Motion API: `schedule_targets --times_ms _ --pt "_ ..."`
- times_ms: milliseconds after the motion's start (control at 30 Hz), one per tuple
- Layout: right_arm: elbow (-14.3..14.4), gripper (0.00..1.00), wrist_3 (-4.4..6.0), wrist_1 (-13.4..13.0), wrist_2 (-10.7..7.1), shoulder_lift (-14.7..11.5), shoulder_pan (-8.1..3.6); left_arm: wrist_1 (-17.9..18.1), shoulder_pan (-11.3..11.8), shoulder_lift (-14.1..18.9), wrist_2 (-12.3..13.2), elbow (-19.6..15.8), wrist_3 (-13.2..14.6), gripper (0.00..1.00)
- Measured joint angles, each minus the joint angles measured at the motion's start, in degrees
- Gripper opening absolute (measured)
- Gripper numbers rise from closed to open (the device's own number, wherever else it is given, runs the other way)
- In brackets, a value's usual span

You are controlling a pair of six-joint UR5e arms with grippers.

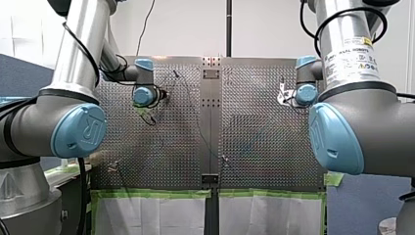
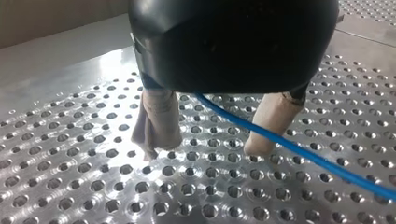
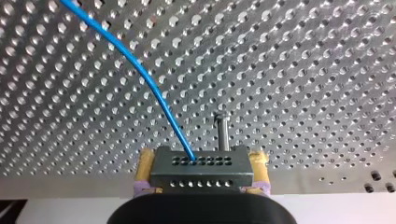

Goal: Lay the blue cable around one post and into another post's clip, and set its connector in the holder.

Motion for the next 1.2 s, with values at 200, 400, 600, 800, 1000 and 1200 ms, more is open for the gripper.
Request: schedule_targets --times_ms 200,400,600,800,1000,1200 --pt "-0.01 0.0 -3.39 -1.25 0.07 0.52 -0.66 -0.02 -0.12 0.01 -0.01 0.01 0.05 1.0" --pt "-0.47 0.0 -6.65 -1.29 0.02 0.57 -1.3 -0.06 -0.16 -0.01 -0.06 0.01 0.29 1.0" --pt "-2.21 0.0 -10.37 1.3 -0.08 0.58 -2.84 -0.17 -0.16 -0.04 -0.14 0.0 0.57 1.0" --pt "-2.55 0.0 -11.8 1.06 -2.3 0.58 -4.24 -0.16 -0.14 -0.05 -0.15 0.0 0.61 1.0" --pt "-2.64 0.0 -9.32 1.98 -5.29 0.62 -5.94 -0.19 -0.15 -0.05 -0.15 0.01 0.76 1.0" --pt "-2.8 0.0 -6.28 4.08 -8.8 0.65 -7.55 -0.18 -0.16 -0.05 -0.02 0.01 0.85 1.0"
